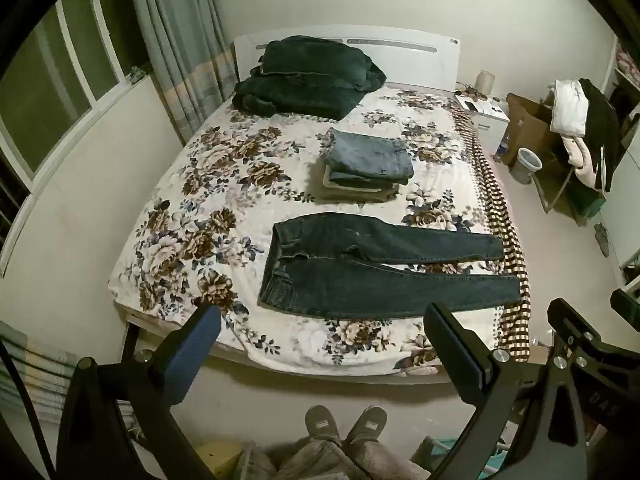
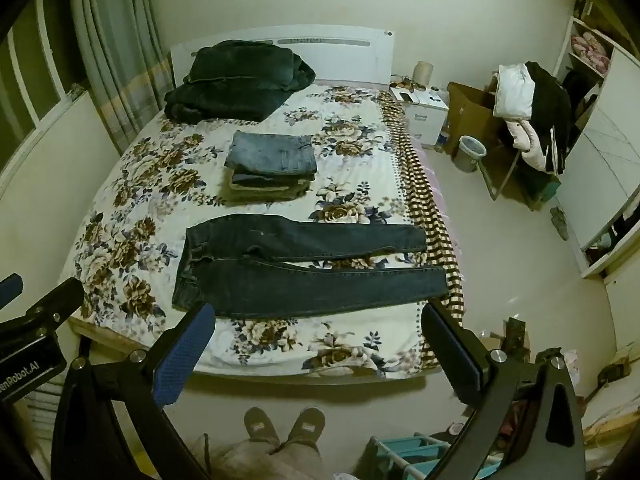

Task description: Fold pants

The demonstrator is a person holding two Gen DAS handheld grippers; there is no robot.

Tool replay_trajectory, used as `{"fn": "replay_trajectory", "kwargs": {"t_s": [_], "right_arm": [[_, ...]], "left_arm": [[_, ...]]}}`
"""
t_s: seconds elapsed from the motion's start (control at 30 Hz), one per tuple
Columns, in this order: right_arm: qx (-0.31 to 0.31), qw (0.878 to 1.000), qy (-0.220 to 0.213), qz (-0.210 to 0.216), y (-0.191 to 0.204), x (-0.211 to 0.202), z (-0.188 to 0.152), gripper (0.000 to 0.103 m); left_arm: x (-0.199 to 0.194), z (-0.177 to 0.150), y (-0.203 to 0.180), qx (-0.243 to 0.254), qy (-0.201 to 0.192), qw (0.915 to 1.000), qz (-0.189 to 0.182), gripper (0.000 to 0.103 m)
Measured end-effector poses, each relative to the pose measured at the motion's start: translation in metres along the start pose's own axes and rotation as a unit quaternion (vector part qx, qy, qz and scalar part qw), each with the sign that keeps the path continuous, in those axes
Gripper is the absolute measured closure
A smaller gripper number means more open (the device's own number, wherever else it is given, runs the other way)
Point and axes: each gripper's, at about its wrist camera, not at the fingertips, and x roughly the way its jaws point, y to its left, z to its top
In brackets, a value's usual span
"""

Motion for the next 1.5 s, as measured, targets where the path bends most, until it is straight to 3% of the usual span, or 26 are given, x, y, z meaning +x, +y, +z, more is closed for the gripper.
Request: {"fn": "replay_trajectory", "kwargs": {"t_s": [0.5, 1.5], "right_arm": [[-0.005, 1.000, 0.006, -0.007, 0.002, 0.014, 0.002, 0.000], [-0.005, 1.000, 0.003, -0.010, 0.004, 0.001, 0.012, 0.000]], "left_arm": [[0.002, 0.000, -0.001, -0.002, -0.005, 1.0000, -0.006, 0.000], [0.015, -0.006, -0.012, 0.003, -0.012, 0.9999, -0.008, 0.000]]}}
